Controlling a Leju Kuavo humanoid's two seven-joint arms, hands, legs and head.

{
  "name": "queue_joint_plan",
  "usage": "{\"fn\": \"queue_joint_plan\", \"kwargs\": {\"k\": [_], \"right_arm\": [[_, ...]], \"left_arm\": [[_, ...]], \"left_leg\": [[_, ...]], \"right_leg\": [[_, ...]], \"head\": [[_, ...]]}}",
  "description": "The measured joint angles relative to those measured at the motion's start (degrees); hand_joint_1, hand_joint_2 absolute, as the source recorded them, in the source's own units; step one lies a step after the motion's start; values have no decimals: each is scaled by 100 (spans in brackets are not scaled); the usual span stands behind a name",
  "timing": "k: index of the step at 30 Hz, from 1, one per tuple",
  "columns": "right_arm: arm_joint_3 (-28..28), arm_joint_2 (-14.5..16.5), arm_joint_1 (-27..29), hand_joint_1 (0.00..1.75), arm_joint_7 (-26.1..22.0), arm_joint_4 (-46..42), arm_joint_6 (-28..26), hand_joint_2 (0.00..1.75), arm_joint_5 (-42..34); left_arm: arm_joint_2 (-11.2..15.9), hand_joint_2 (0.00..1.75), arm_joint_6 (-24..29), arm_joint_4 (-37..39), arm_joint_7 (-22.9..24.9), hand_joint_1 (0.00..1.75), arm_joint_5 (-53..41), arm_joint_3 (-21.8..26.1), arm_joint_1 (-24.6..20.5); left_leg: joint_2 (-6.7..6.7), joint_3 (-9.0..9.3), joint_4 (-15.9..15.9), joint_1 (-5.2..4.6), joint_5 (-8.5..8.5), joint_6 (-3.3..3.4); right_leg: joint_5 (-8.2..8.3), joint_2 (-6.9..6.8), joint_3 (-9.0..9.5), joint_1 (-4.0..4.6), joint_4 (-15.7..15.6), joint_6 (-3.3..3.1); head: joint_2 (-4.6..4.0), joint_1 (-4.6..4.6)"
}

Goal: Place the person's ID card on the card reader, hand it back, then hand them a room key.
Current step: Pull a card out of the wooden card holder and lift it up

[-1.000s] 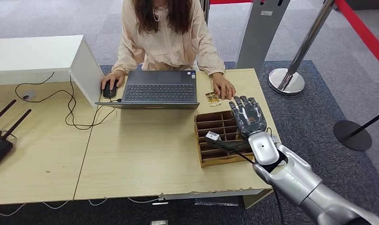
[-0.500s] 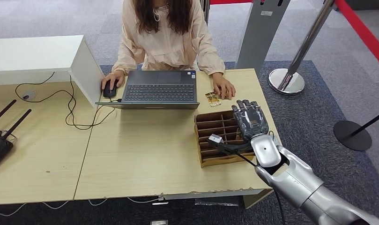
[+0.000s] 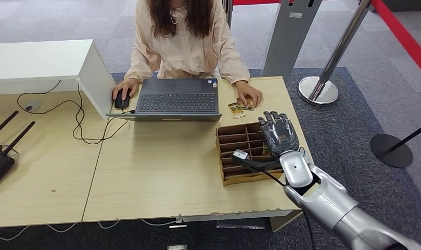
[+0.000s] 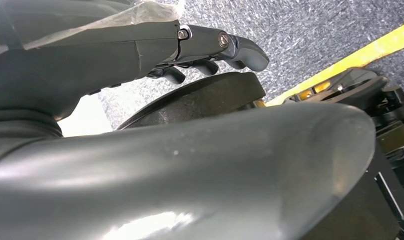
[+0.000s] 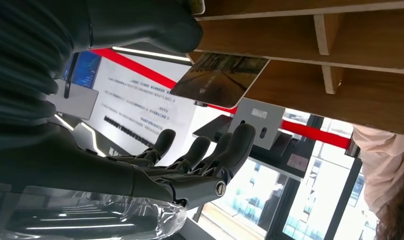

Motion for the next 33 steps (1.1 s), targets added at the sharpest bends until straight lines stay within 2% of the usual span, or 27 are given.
{"fn": "queue_joint_plan", "kwargs": {"k": [2, 4, 6, 8, 9, 25, 33], "right_arm": [[-7, 14, 3, 64, 0, 45, -40, 175, -3], [-12, 23, 6, 89, 0, 86, -73, 175, -9], [-14, 29, 12, 131, 0, 122, -86, 175, -19], [-15, 36, 28, 156, 0, 161, -90, 175, -32], [-16, 40, 39, 160, 0, 183, -92, 175, -40], [-29, 142, 50, 148, -69, 466, -294, 175, -92], [-56, 179, 51, 155, -62, 531, -522, 175, -134]], "left_arm": [[0, 0, 0, 0, -21, 0, 6, 1, 0], [0, 0, 0, 0, -39, 0, 8, 1, 0], [0, 0, 0, 0, -48, 0, 8, 1, 0], [0, 0, 0, 0, -51, 0, 8, 1, 1], [0, 0, 0, 0, -52, 0, 8, 1, 1], [-2, 0, -17, 0, -98, 0, 15, 8, 0], [-2, 0, -17, 0, -102, 0, 1, 8, 1]], "left_leg": [[0, 2, 0, 0, 0, 0], [0, 3, 0, 0, 0, 0], [0, 4, 0, 0, 0, 0], [1, 5, 0, 0, 0, 0], [1, 4, 0, 0, 0, 0], [2, 8, 0, 0, 0, 0], [2, 14, 0, 0, 1, 0]], "right_leg": [[0, 0, 1, 0, 0, 0], [0, 0, 3, 0, 0, 0], [0, 0, 4, 0, 0, 0], [1, 0, 4, 0, 0, 0], [2, 0, 4, 0, 0, 0], [3, 1, 7, 0, -1, 0], [4, 1, 13, 0, 0, 0]], "head": [[0, 0], [0, 0], [0, 0], [0, 0], [0, 1], [0, 0], [0, -1]]}}
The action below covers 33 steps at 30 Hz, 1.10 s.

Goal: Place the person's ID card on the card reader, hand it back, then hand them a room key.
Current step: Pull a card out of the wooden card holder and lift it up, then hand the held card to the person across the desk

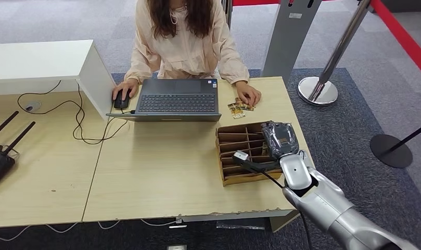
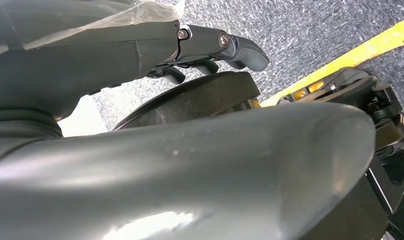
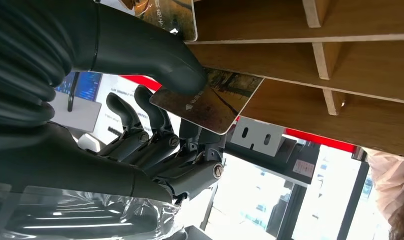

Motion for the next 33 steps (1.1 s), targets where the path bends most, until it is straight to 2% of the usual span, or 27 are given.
{"fn": "queue_joint_plan", "kwargs": {"k": [8, 17, 24, 28, 33], "right_arm": [[-199, 16, 142, 160, 99, -531, -442, 175, -161], [-506, 57, 430, 160, 202, -1963, -663, 175, -115], [-594, 116, 643, 172, 175, -2872, -723, 175, -28], [-593, 197, 640, 175, 135, -3073, -692, 175, -155], [-577, 329, 486, 175, 90, -2918, -709, 175, -484]], "left_arm": [[0, 0, 5, 0, -13, 0, 21, 0, 5], [-2, 0, 64, 0, -66, 0, 143, 14, 11], [-3, 0, 101, 0, -95, 0, 162, 43, 23], [-7, 0, 85, 0, -97, 0, 108, 44, 22], [-11, 0, 20, 0, -110, 0, 22, 44, 14]], "left_leg": [[-2, -1, 0, 0, 0, 0], [-1, -4, 0, 0, 0, 0], [6, -7, 0, 0, 2, 2], [5, -10, 0, 0, 2, 2], [4, -11, 0, 0, 3, 3]], "right_leg": [[0, 0, -2, 0, 1, 0], [0, 0, -4, 0, 0, 0], [0, 2, -5, 0, 0, -1], [0, 1, -5, 0, 0, -1], [1, 1, -4, 0, 1, -1]], "head": [[0, 1], [0, 0], [0, 0], [0, 1], [0, 1]]}}
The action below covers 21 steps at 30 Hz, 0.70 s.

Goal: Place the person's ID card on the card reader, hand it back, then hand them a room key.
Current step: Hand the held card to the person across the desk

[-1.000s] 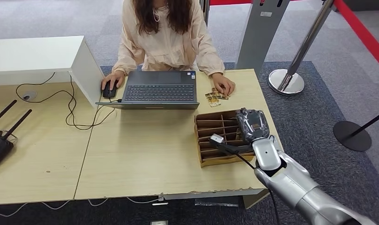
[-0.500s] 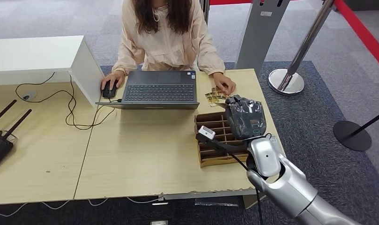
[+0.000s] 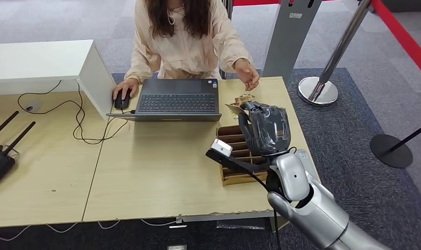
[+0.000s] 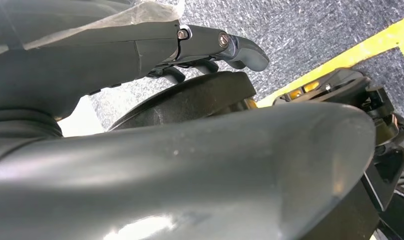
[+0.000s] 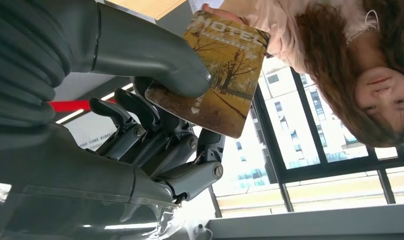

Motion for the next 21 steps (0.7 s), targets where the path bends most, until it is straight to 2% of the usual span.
{"fn": "queue_joint_plan", "kwargs": {"k": [12, 21], "right_arm": [[95, 322, -680, 175, 77, 1433, 39, 175, -694], [226, 572, -1085, 175, 161, 2209, -97, 175, -852]], "left_arm": [[-12, 0, -128, -2, 67, 0, -53, -7, -15], [-12, 0, -138, -2, 97, 0, -18, -7, -17]], "left_leg": [[-7, -8, 0, 0, 1, -1], [-10, -8, 0, 0, 2, -1]], "right_leg": [[1, -2, -6, 0, 1, -1], [1, -5, -8, 0, 2, -1]], "head": [[0, -1], [0, -1]]}}
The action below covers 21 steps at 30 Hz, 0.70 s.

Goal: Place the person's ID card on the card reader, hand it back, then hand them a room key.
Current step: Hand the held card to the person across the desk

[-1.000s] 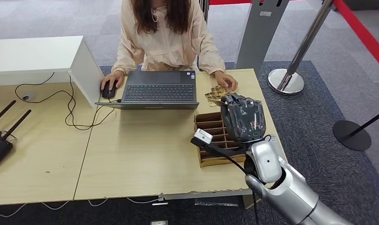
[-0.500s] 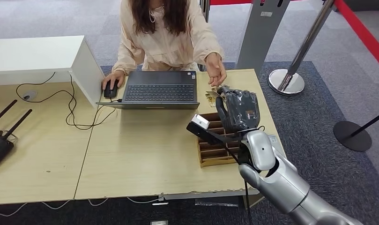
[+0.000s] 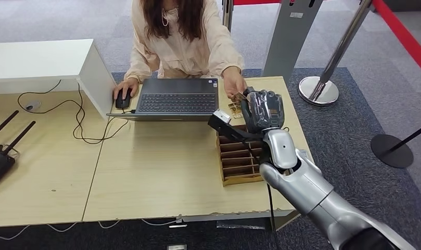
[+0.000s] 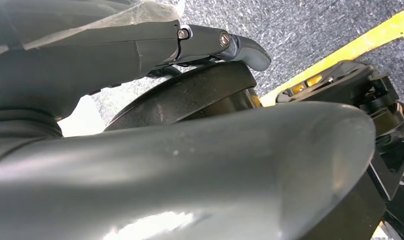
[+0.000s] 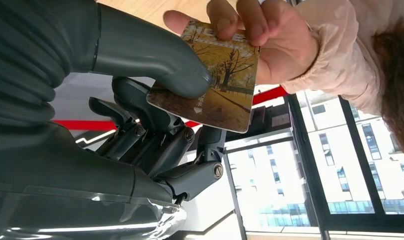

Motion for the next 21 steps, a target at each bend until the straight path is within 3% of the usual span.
{"fn": "queue_joint_plan", "kwargs": {"k": [4, 6, 8, 10, 21], "right_arm": [[67, 79, -84, 175, 32, 167, -86, 175, 24], [101, 110, -111, 113, 39, 227, -118, 175, 49], [131, 139, -124, 25, 39, 273, -149, 175, 79], [159, 166, -125, 0, 38, 304, -174, 175, 114], [267, 322, -36, 0, -264, 72, -569, 175, 250]], "left_arm": [[0, 0, -1, 1, 0, 0, 14, 0, 0], [0, 0, -2, 0, 0, 0, 19, 0, 1], [-1, 0, -2, 0, 0, 0, 26, 0, 1], [0, 0, -2, 1, 0, 0, 32, 0, 1], [-1, 0, 17, 1, -23, 0, 115, 0, 4]], "left_leg": [[0, 1, 0, 0, 0, 0], [0, 2, 0, 0, 0, 0], [0, 2, 0, 0, 0, 0], [0, 2, 0, 0, 0, 0], [1, 8, 0, 0, 0, -1]], "right_leg": [[0, 1, 0, 0, 0, 0], [0, 1, 0, 0, 0, 0], [0, 1, 0, 0, 0, 0], [0, 1, 0, 0, 0, 0], [0, 3, 0, 1, 0, 0]], "head": [[0, 0], [0, 0], [0, 0], [0, 0], [0, -1]]}}
